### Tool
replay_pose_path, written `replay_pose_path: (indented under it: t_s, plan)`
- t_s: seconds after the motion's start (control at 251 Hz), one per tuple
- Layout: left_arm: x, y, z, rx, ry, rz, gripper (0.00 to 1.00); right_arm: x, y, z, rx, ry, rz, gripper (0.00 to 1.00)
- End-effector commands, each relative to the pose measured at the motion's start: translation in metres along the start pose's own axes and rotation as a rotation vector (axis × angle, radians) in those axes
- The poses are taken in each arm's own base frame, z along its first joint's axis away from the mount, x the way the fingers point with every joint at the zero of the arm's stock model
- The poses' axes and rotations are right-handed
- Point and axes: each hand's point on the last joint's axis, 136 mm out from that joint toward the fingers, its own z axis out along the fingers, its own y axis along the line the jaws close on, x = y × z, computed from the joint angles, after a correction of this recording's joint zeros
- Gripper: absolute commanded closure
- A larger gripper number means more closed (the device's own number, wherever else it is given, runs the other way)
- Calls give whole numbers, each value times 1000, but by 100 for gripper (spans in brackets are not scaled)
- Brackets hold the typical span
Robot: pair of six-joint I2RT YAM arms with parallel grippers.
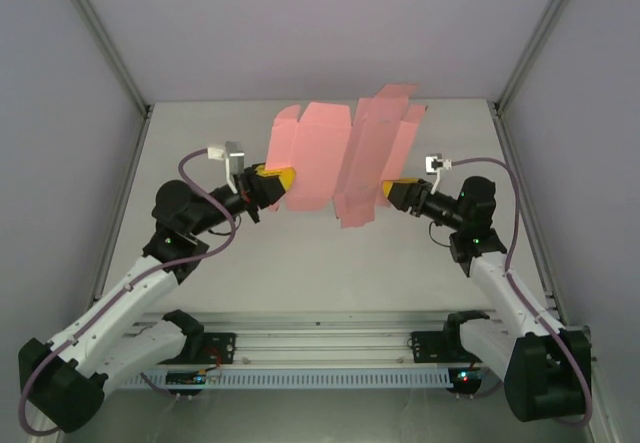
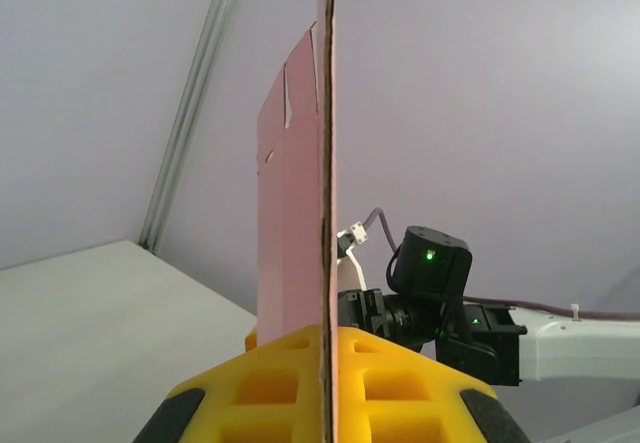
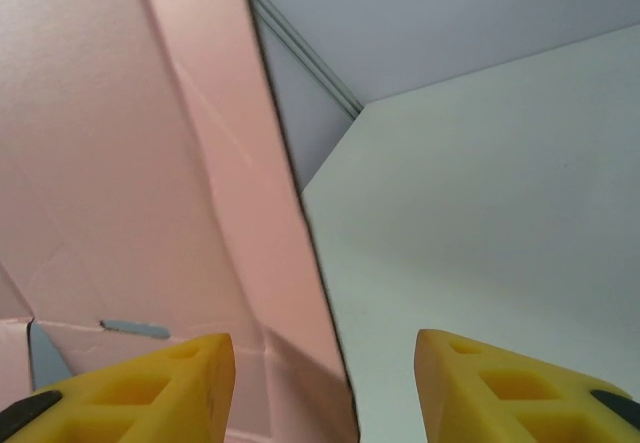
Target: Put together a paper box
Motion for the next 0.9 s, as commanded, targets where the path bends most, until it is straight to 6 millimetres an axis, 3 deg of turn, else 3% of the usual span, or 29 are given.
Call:
replay_pose_path:
  t_s: [0.0,0.1,0.267,0.339,0.415,0.499,0.571,0.627,0.71,0.778,0.898]
  plan:
    - [-15,-18,-4,54,-34,40,100,-15,13,-1,-37,-25,-82,50]
    - [-12,-13,-4,39,-31,30,100,-23,21,0,-72,-45,-98,61]
    - [-2,6,-8,-66,-21,22,100,-25,18,0,-41,-39,-101,100]
    - [9,27,-14,-172,-4,-2,100,-24,10,0,24,-26,-112,100]
    - [29,63,-28,-365,31,-44,74,-11,2,2,79,37,-120,100]
    - [64,109,-56,-622,95,-94,31,10,-11,5,133,111,-93,100]
    - [98,140,-86,-808,154,-139,20,35,-27,8,186,177,-46,100]
    - [122,155,-108,-919,198,-175,1,57,-40,9,237,232,-8,100]
    - [148,166,-133,-1027,239,-224,0,90,-58,10,304,312,38,100]
    - [155,170,-149,-1094,239,-248,0,110,-72,6,389,383,41,100]
    - [152,173,-170,-1199,244,-247,0,117,-95,-2,585,488,-60,100]
